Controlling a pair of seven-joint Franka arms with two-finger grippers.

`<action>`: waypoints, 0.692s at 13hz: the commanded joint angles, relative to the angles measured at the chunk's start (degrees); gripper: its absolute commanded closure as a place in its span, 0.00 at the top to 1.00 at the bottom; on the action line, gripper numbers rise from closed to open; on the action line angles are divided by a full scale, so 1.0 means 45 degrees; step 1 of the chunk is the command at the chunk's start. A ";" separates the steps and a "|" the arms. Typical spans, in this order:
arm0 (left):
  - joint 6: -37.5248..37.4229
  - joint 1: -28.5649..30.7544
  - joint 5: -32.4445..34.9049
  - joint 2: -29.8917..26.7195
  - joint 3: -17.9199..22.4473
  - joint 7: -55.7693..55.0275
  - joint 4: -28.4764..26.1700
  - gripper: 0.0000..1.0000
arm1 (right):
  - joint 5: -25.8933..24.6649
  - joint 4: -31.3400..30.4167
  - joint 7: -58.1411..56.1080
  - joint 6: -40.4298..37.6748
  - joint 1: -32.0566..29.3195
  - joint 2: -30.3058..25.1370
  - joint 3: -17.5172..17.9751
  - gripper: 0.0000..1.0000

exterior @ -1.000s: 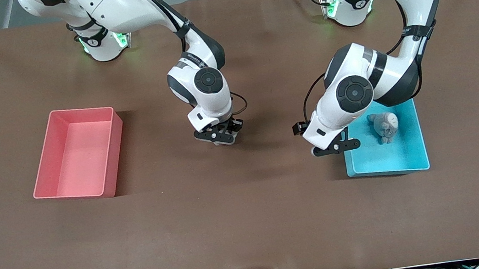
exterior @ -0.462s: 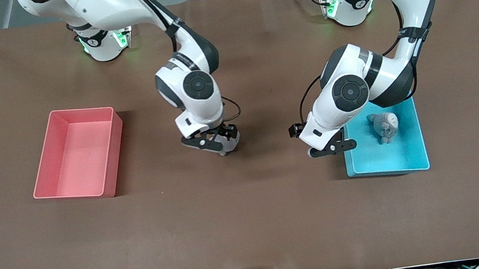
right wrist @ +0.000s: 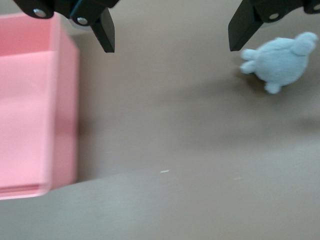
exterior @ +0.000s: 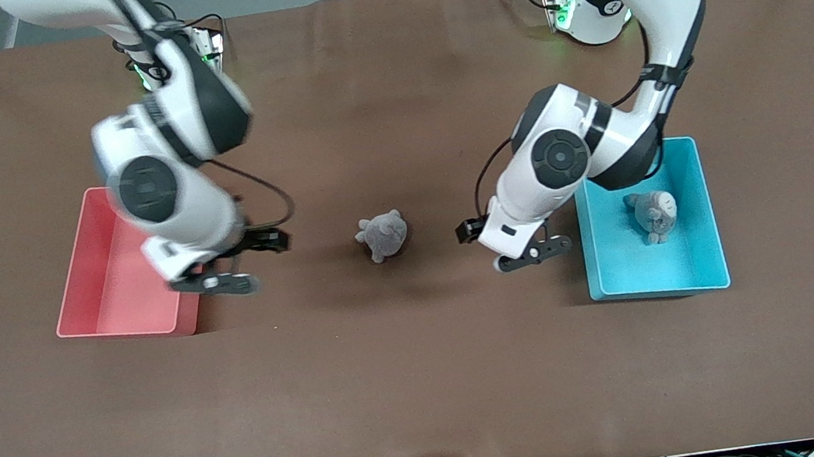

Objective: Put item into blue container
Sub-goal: 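Set the second Totoro on the table with the right gripper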

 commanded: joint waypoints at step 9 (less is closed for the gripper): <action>0.4246 -0.2852 -0.0164 0.2842 0.0084 -0.3255 0.1822 0.99 | 0.0340 -0.0534 -0.6342 -0.1585 -0.1249 -0.1305 -0.4307 1.00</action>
